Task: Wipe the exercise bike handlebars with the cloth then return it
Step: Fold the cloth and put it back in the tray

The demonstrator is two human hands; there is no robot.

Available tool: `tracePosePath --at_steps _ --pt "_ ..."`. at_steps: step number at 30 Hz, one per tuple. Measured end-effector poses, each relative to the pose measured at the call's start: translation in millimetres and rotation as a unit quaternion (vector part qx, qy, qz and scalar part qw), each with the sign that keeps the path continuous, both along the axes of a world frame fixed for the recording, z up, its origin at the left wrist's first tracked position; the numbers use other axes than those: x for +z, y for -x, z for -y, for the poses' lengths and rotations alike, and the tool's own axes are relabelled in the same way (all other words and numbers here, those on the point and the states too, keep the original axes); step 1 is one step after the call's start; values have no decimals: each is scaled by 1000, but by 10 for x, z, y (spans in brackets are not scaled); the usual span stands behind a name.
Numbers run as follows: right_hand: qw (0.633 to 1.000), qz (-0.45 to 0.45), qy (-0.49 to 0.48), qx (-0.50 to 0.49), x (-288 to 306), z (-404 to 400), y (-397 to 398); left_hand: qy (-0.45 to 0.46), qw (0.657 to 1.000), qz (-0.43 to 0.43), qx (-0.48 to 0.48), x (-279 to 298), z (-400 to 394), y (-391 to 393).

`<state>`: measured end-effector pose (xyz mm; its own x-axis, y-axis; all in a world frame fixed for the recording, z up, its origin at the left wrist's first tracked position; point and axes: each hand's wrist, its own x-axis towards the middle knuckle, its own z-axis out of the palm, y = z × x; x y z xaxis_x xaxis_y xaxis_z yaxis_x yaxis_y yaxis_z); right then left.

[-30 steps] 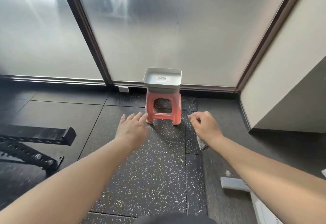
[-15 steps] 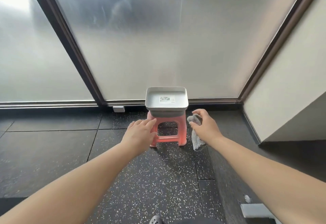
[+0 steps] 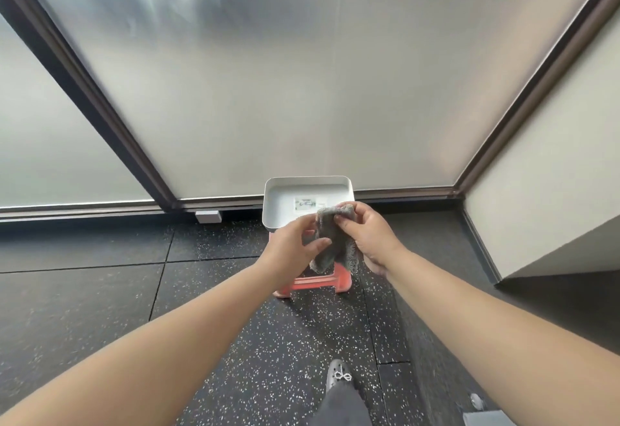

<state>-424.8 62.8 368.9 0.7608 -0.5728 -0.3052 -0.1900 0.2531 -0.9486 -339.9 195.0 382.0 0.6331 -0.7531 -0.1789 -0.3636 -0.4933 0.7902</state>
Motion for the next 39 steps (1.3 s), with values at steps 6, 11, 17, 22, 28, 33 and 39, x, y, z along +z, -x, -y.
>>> tracePosePath --at_steps 6,11,17,22,28,33,39 --pt "999 -14 20 43 -45 661 -518 -6 997 -18 78 -90 648 -508" --pt "989 -70 70 112 -174 1039 -821 27 983 -92 154 -193 1003 -858" --pt "983 -78 116 119 -361 1276 -1159 58 965 -167 195 -332 1234 -1232" --pt "983 -76 121 113 -514 1482 -1508 73 965 -224 117 -486 1453 -1701" --pt "988 -82 77 104 -699 1688 -1916 59 955 -287 41 -756 1649 -2232" --pt "985 -109 74 115 -975 1820 -2186 20 948 -318 2 -1112 1769 -2516" --pt "976 -178 71 106 -1525 1992 -2445 -29 957 -289 17 -1646 1902 -2739"
